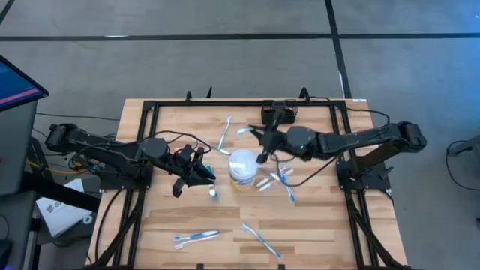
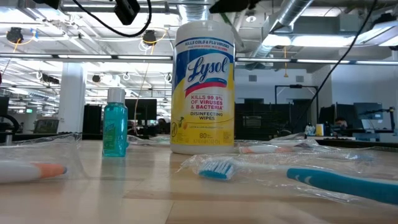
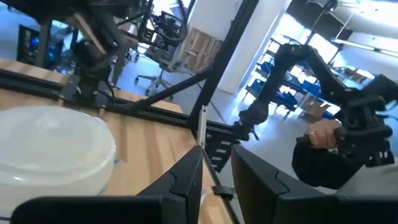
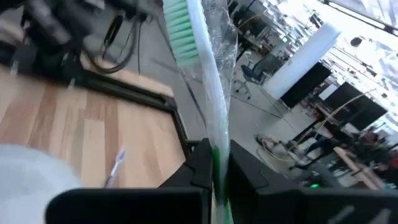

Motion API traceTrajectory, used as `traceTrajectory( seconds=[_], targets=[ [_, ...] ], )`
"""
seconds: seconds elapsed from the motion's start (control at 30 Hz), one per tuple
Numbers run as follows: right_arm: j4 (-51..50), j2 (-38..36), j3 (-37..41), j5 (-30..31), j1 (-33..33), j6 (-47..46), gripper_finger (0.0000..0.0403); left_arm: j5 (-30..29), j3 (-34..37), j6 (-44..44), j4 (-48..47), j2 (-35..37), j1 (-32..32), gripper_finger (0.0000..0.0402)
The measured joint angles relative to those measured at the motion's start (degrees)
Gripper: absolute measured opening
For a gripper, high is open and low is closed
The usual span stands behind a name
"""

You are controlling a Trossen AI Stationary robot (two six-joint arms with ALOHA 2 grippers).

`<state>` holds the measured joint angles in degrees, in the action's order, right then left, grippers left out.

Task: Pick & Place toothbrushing station
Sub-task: Put the bottom left green toothbrush into the black mesh organizer

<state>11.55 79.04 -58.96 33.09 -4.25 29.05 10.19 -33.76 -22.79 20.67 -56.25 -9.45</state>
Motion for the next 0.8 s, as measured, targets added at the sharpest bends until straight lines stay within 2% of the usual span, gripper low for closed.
traceTrajectory(
  seconds=[0.3, 0.5, 0.8],
  targets=[
    [10.86, -5.1, 11.29, -8.34, 10.91, -6.56, 0.0014, -1.74, 0.03, 4.73, -0.05, -0.2, 0.0, 0.0081],
    [15.85, -5.74, 16.42, -10.51, 17.78, -9.72, 0.0014, -7.94, 2.0, 7.86, 0.57, -0.17, 0.0, 0.0081],
    [25.21, -5.69, 22.62, -17.41, 28.99, -15.28, 0.0014, -12.24, 5.79, 9.51, 3.7, -0.17, 0.0, 0.0081]
  ],
)
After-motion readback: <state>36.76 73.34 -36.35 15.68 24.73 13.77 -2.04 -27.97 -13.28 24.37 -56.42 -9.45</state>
